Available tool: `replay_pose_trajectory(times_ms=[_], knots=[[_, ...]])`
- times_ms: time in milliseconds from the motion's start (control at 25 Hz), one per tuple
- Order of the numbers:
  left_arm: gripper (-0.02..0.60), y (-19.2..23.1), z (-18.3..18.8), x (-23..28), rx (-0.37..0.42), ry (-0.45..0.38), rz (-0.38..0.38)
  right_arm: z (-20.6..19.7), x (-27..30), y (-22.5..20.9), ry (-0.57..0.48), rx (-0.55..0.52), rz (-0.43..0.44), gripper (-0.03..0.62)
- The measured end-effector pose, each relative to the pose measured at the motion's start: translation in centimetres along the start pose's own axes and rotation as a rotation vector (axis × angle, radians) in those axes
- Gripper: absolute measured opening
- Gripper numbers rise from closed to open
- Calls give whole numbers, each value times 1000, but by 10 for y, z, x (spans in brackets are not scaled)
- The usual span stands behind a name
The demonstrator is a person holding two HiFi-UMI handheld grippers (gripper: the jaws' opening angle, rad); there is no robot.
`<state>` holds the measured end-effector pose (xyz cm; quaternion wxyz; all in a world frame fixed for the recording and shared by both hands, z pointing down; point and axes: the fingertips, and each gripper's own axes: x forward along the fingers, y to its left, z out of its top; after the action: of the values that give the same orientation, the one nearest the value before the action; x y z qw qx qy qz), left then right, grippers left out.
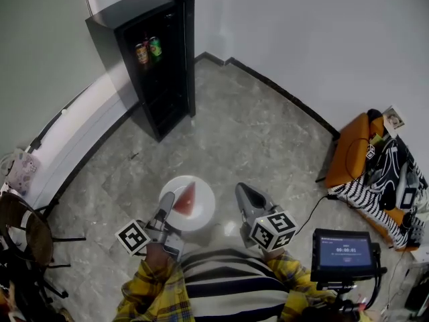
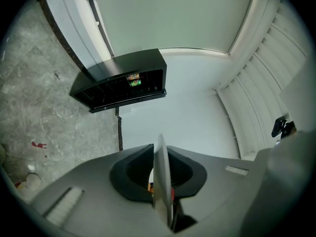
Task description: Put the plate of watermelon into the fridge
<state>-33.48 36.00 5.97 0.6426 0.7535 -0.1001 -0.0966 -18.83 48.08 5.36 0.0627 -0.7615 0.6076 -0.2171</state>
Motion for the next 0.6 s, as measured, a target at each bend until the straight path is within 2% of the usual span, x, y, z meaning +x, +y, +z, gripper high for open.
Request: replay_pose_trajectory(times_ms=[240,600], knots=[[31,-8,-26,39,6,-18,6,14,-3,-42,12,16,12,-3],[31,4,-39,41,-25,-19,16,-1,-6,-47,23,14,17,-3]])
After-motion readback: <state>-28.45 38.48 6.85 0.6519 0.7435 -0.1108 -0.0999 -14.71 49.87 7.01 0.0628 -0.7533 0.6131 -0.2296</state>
